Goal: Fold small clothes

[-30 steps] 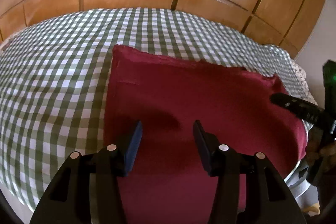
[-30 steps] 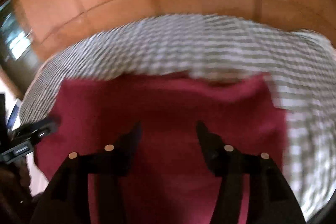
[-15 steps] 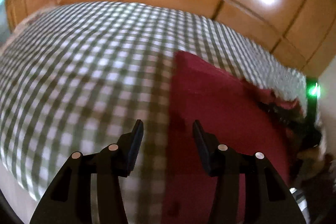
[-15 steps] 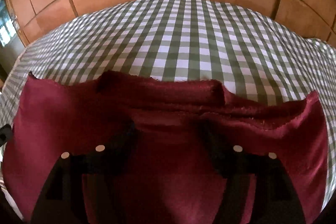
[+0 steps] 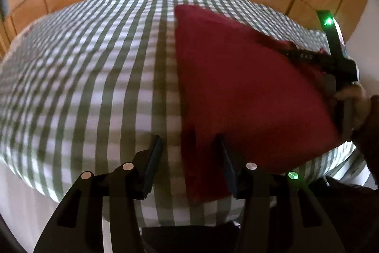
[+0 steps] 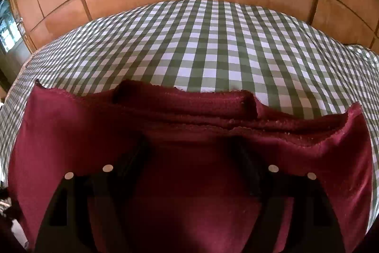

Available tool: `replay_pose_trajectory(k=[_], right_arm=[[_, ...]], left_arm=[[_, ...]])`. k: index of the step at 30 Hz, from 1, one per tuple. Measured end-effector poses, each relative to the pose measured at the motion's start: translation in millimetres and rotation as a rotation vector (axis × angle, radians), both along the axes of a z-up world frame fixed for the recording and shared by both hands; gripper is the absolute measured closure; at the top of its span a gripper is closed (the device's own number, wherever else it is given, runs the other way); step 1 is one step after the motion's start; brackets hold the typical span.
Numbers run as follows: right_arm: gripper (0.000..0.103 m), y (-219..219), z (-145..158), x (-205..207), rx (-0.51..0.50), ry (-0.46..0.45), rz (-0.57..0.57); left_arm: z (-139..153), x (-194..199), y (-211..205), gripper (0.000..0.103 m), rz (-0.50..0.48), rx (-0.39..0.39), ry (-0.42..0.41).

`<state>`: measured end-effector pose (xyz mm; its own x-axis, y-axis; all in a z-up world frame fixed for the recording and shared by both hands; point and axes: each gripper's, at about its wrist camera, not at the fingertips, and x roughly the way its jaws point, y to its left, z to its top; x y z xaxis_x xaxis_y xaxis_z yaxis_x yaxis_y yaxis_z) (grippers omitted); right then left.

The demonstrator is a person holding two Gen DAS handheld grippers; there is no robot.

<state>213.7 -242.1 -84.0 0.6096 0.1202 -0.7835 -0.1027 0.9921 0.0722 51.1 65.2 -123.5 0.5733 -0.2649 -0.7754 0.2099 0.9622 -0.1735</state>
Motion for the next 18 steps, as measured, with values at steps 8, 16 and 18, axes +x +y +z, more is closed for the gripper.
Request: replay_pose_trajectory(k=[8,16,18], right_arm=[[0.029,0.9,-0.1,-0.9,-0.006,-0.002,-0.002],[0.029,-0.1,-0.1,-1.3,-0.001,-0.004,0.004],[0.028,0.1,0.1,-1.4,-0.001,-0.005,0.001]], left_arm=[[26.7,-2.8,14.4,0.055,0.051,-0.074,-0.051],[72.0,44.7,-26.7,0.055,0.015,-0.095,-0.194],[69.8,66.2,-41.5,0.055,0.009,-0.055,-0.195]])
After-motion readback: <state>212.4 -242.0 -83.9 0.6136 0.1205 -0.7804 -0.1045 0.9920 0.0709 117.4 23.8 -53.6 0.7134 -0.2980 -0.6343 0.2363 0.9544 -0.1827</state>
